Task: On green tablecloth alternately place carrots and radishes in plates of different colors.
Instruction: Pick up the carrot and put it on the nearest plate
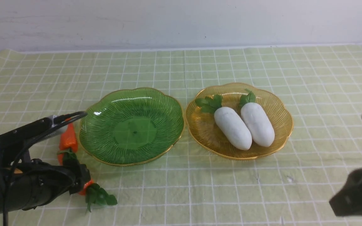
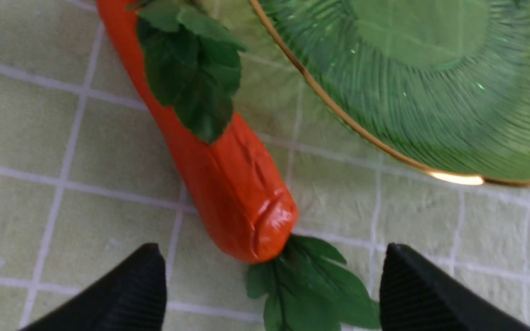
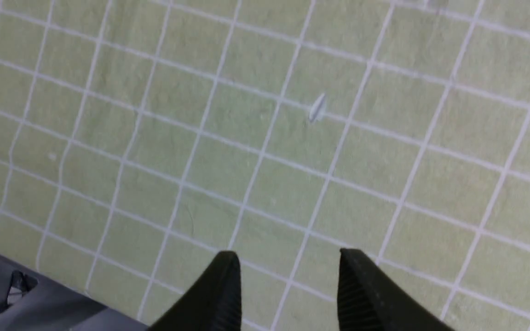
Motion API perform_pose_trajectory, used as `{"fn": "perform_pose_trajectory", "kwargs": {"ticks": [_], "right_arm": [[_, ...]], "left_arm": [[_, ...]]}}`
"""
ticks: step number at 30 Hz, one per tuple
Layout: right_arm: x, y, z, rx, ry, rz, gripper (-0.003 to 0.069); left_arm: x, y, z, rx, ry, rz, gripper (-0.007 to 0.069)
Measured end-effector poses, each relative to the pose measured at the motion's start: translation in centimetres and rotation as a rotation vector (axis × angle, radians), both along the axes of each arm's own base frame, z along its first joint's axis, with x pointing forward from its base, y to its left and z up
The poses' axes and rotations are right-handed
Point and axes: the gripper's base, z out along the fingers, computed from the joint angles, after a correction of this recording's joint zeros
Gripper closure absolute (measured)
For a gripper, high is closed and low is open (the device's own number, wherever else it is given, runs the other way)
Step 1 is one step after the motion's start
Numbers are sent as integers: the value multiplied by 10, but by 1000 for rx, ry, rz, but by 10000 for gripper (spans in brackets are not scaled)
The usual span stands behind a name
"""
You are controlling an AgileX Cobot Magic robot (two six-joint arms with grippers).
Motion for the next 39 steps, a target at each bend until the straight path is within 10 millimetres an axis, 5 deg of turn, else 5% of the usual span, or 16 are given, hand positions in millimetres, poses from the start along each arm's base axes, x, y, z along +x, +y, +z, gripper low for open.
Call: {"fn": "perform_pose_trajectory", "kwargs": {"ticks": [6,17,26,30,39], "right_arm": [[-19,-4,-16,-14,24,24,393],[-18,-4,-17,-15,12,27,395],[-19,-5,-17,-14,8,27,395],[-19,-5,-17,-14,8,27,395],[-19,-5,-17,-13,7,26,395]], "left_arm": [[11,2,-15,-2,17,66,62],[22,3,-44,-30,110,155,62],[24,3,-46,-15,113,141,184],[23,3,-47,-10,120,135,318],[7,5,-24,-42,274,-51,326]]}}
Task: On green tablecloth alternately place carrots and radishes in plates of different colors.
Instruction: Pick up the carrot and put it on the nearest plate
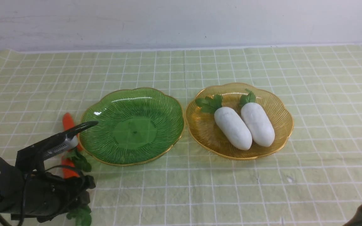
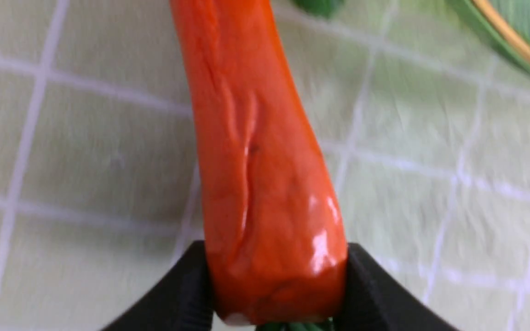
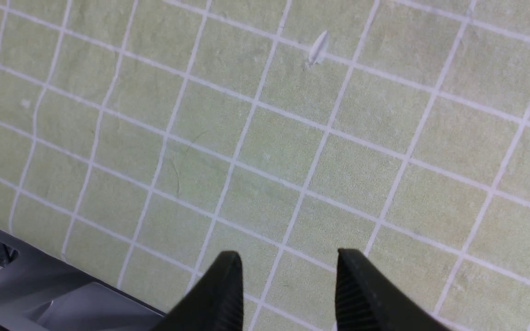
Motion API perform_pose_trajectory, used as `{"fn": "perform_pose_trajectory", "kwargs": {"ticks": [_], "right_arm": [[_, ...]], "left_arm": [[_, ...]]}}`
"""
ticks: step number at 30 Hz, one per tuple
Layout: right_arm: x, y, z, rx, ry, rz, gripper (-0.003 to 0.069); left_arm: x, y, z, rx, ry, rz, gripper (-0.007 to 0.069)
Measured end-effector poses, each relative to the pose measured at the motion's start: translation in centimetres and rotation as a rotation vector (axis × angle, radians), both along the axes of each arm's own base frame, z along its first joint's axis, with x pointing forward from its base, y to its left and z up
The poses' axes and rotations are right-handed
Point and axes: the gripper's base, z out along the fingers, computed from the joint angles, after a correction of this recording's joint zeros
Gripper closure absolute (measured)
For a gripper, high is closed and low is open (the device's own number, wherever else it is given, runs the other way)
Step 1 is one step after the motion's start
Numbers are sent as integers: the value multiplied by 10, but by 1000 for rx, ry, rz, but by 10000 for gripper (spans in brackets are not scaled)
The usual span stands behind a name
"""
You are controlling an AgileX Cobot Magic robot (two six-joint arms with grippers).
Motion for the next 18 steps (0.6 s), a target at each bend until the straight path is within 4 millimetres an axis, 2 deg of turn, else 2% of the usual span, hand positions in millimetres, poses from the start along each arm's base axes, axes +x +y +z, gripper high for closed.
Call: {"fn": "perform_pose_trajectory", "kwargs": {"ticks": [6,9,16,18], "right_arm": [[0,0,0,0,-2,-1,395],[2,0,0,3,-20,-6,395],[8,1,3,15,-90,-25,395],[11,1,3,19,-118,-31,395]], "left_arm": [[-20,19,35,-11,162,-100,326],[-25,22,57,-24,210,-140,326],[-3,18,95,-30,58,-150,326],[12,11,108,-29,-42,-156,326]]}}
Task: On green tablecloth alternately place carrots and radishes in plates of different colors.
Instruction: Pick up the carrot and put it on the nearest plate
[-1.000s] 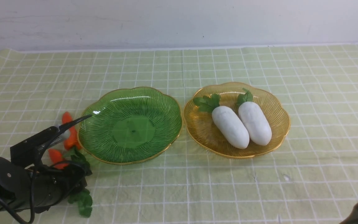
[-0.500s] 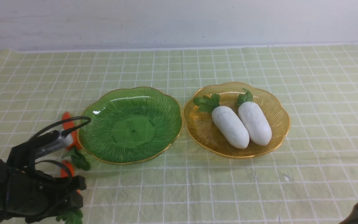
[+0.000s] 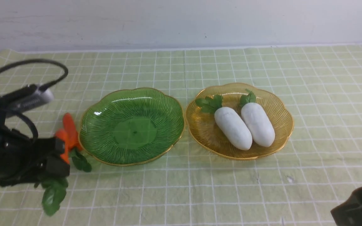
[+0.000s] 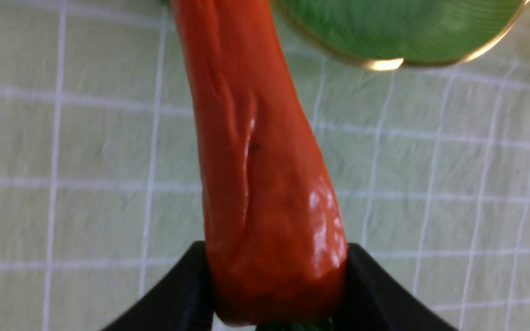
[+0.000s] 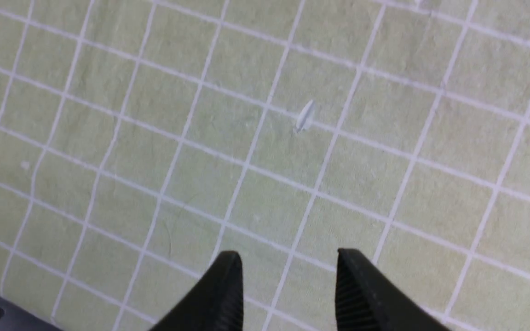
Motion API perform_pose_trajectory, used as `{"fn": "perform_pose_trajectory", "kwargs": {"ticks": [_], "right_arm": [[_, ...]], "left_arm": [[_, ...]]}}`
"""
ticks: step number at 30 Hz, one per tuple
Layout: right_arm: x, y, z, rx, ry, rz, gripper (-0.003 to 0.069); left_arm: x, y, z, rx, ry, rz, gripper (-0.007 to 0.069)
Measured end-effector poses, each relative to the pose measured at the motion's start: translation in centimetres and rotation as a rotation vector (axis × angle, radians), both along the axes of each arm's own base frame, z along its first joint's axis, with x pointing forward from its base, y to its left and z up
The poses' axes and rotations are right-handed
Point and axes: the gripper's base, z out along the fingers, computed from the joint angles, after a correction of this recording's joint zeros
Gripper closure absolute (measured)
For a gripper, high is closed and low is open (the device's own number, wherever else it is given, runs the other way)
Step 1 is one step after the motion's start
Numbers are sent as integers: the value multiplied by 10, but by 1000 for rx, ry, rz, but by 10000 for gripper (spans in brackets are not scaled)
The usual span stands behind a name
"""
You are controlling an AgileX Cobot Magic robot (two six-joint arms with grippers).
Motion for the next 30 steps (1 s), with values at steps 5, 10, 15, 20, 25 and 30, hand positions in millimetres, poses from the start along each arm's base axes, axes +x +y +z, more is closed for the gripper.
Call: {"fn": "perform_pose_trajectory", "kwargs": {"ticks": [5,10,15,20,25,30], "right_arm": [[3,0,1,2,-43,1,395],[4,0,2,-3,-60,19,395],[5,0,2,-5,-67,24,395],[6,0,3,-4,-81,21,395],[6,0,3,-5,-82,21,395],[6,0,2,-5,-80,21,395]], "left_arm": [[30,-20,15,4,-100,-73,326],[70,-42,15,-11,-149,-115,314],[100,-49,-18,-1,-98,-108,231],[117,-50,-43,0,-63,-87,152],[131,-39,-36,-4,-108,-44,118],[144,-6,-21,11,-177,48,134]]}}
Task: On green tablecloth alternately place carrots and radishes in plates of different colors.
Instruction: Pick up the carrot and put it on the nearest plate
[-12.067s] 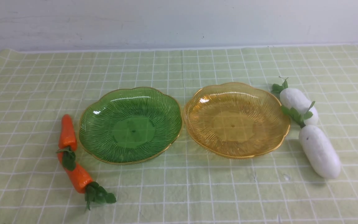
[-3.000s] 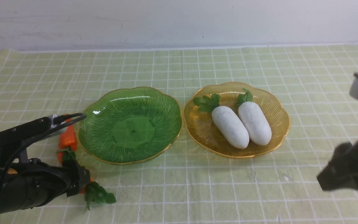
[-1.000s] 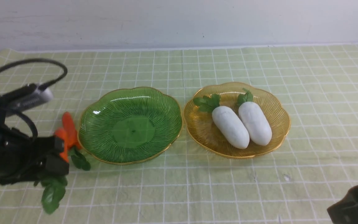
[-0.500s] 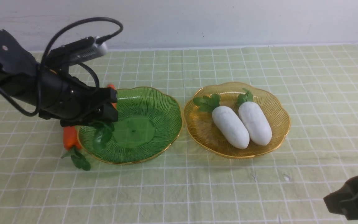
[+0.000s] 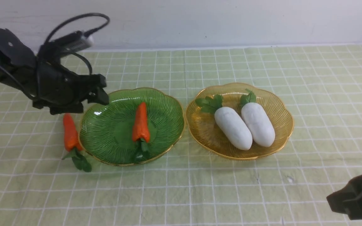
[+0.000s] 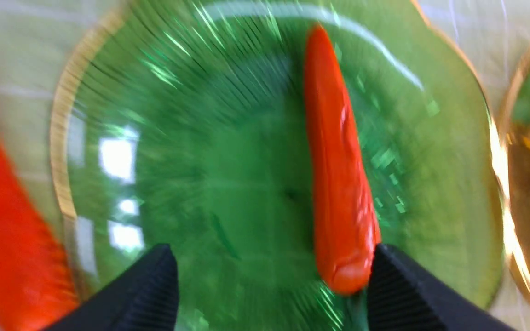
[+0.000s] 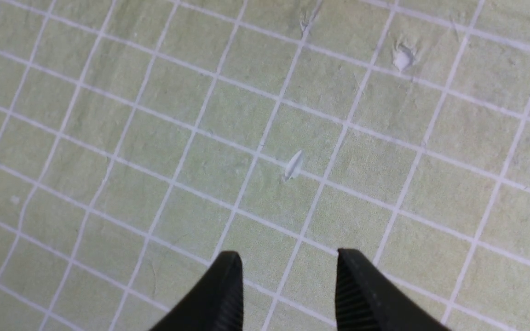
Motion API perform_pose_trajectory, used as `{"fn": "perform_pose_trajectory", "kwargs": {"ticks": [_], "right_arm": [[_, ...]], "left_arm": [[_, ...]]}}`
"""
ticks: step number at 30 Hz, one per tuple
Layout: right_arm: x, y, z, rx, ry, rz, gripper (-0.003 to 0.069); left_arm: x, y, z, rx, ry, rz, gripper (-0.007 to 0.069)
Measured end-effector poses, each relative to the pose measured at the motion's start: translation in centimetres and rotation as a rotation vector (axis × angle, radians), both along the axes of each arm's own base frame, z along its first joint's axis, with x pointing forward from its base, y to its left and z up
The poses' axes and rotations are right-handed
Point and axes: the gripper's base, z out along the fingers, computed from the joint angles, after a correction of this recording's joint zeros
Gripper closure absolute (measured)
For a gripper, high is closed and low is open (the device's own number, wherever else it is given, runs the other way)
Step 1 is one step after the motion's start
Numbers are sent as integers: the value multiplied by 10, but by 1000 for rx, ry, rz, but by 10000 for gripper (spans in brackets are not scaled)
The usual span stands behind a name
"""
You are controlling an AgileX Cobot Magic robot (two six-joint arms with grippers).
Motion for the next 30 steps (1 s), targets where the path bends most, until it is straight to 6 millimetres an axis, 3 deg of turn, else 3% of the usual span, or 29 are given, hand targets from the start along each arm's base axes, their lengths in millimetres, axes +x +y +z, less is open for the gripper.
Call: {"fn": "perform_pose_trajectory", "kwargs": {"ticks": [1,2,6,8,17,20,23,24,27,30], "right_arm": [[0,0,0,0,0,0,395],[0,0,0,0,0,0,395],[0,0,0,0,0,1,395],[0,0,0,0,0,1,395],[0,0,0,0,0,1,395],[0,0,0,0,0,1,395],[0,0,0,0,0,1,395],[0,0,0,-1,1,1,395],[0,0,0,-2,1,3,395],[0,0,0,-2,1,3,395]], "left_arm": [[4,22,0,10,-26,67,153],[6,31,-2,14,-35,96,163],[13,60,-21,0,-3,201,204],[17,71,-40,-33,48,261,239],[27,71,-94,-134,181,330,273],[28,71,-102,-137,201,332,274],[30,71,-103,-140,196,337,295],[30,72,-103,-141,196,339,338],[30,72,-101,-137,197,330,346],[27,74,-86,-110,193,293,346]]}}
